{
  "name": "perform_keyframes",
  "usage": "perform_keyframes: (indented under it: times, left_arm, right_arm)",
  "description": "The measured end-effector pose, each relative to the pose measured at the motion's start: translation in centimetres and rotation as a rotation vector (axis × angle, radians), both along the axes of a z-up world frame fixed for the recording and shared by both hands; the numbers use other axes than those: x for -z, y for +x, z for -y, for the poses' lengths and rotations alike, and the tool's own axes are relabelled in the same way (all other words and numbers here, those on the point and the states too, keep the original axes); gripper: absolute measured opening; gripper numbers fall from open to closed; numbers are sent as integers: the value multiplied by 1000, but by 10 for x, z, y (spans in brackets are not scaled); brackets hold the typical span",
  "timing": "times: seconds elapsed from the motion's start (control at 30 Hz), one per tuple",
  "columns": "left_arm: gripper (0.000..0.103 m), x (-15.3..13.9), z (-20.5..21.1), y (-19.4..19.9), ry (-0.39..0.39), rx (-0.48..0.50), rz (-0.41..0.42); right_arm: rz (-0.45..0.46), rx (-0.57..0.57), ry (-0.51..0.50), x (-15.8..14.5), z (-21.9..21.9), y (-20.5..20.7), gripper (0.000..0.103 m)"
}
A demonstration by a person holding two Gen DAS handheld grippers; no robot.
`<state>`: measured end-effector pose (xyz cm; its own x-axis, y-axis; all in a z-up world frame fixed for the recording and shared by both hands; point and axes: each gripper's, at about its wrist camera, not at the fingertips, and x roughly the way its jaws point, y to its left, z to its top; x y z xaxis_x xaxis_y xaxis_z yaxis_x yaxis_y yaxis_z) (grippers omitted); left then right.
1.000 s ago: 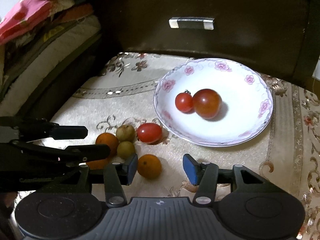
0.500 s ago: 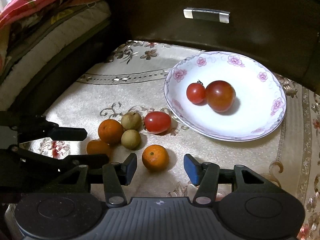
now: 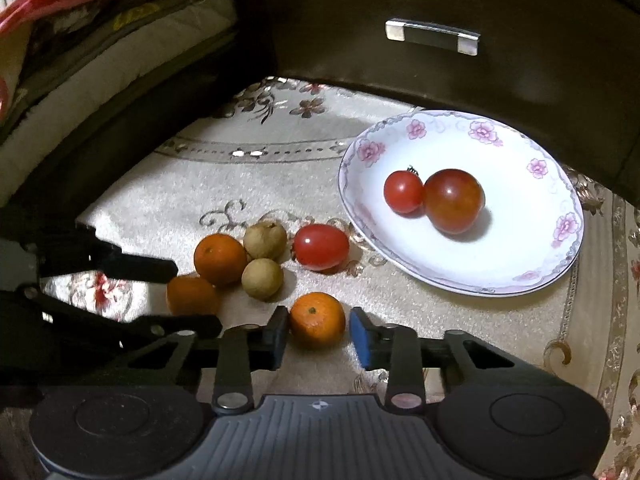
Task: Organize fruits
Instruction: 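Grasp a mandarin with the left gripper while the right gripper grasps another mandarin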
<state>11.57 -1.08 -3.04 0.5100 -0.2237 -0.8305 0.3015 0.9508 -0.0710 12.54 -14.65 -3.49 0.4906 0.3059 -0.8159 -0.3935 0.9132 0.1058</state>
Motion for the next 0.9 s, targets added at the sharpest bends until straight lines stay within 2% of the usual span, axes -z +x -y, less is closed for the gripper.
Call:
perform_keyframes:
  times: [0.43,0.63,0.77,0.9]
  left_arm:
    - [55,7,2,-4,12,-10,31]
    - [48,10,4,-4,32,-15,64]
    - [38,9,7,-7,27,-2,67]
    - [39,10,11,-10,43,14,80]
  right_arm:
    - [6,1,-8,0,0,-1,27]
    - [15,-9,-31,1,-3,-5,28]
    - [16,-6,-31,0,-2,-4,28]
    - [19,-13,-32,1,-4,-3,30]
